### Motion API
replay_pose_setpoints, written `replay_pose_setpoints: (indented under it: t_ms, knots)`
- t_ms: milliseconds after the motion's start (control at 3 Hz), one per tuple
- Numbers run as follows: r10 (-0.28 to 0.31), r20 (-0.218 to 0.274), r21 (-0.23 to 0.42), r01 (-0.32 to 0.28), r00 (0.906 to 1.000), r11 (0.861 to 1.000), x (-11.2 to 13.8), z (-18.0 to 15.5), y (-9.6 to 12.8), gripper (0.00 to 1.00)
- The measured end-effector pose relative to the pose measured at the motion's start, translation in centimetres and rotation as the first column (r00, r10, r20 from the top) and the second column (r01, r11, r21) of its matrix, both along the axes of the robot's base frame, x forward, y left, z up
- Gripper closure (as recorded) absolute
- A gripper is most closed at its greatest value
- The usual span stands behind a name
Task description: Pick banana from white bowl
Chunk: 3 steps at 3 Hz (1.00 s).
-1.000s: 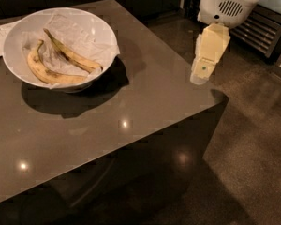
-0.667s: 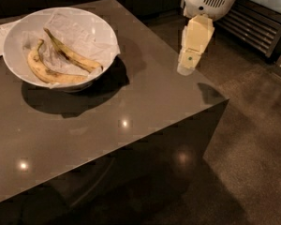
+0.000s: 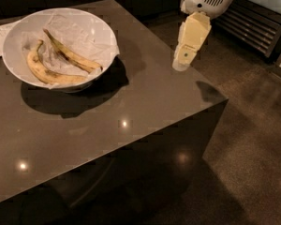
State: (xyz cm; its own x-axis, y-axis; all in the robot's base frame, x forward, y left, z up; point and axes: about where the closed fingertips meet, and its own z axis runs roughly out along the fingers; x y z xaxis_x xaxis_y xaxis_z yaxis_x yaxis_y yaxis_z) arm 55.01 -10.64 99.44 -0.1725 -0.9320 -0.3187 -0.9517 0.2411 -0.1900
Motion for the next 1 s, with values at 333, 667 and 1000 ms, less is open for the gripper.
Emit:
replay_pose_setpoints:
  t_ms: [333,667,1000]
  knots:
    - [0.031,-0.007,0.043,-0.030,0.9995,0.999,1.1,0.5,2.8,0.00]
    - [0.080,-0.018,0.047,-0.080,0.9966,0.996,2.2,0.8,6.2,0.00]
    - [0.142,-0.023,0.042,-0.141,0.9895,0.989,3.0,0.6,8.9,0.00]
